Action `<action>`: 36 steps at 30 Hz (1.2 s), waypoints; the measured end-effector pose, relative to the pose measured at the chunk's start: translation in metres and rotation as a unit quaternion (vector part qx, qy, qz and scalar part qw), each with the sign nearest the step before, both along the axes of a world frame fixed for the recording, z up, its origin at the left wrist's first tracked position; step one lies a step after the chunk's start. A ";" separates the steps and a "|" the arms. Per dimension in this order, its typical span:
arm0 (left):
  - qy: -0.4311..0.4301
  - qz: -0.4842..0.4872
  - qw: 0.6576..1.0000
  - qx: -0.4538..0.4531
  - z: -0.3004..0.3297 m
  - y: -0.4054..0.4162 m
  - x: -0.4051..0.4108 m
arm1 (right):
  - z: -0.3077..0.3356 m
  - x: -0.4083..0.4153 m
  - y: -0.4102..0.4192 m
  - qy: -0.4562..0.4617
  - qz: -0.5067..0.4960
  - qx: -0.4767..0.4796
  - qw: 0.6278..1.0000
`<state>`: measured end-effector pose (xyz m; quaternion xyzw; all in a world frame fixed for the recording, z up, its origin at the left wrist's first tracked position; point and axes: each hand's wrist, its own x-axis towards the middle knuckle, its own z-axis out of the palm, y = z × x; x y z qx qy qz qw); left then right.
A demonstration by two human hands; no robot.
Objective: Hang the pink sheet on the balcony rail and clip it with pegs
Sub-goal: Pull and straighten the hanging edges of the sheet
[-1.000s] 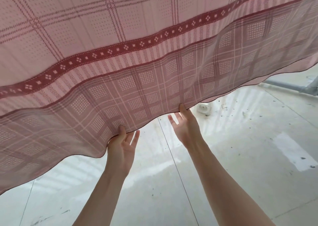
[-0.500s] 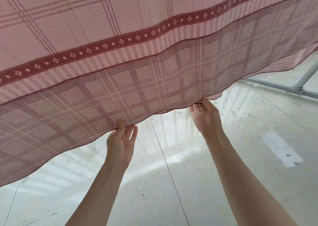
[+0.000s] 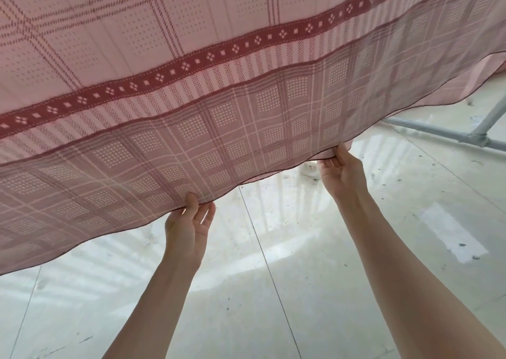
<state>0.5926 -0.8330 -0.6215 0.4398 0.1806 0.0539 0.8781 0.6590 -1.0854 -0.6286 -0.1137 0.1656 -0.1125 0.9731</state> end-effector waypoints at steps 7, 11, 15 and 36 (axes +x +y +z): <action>0.004 0.019 1.000 0.017 -0.005 0.005 -0.001 | 0.004 -0.006 0.012 -0.022 0.028 -0.047 0.998; 0.002 0.020 1.000 0.018 -0.005 0.013 0.000 | 0.016 0.000 0.006 -0.040 0.045 -0.076 0.995; 0.007 0.022 0.999 0.024 -0.004 0.016 0.002 | 0.008 0.002 0.000 0.006 0.021 -0.089 0.996; -0.006 -0.116 0.985 -0.126 0.003 -0.042 0.015 | -0.004 -0.020 0.007 0.001 0.021 -0.034 0.999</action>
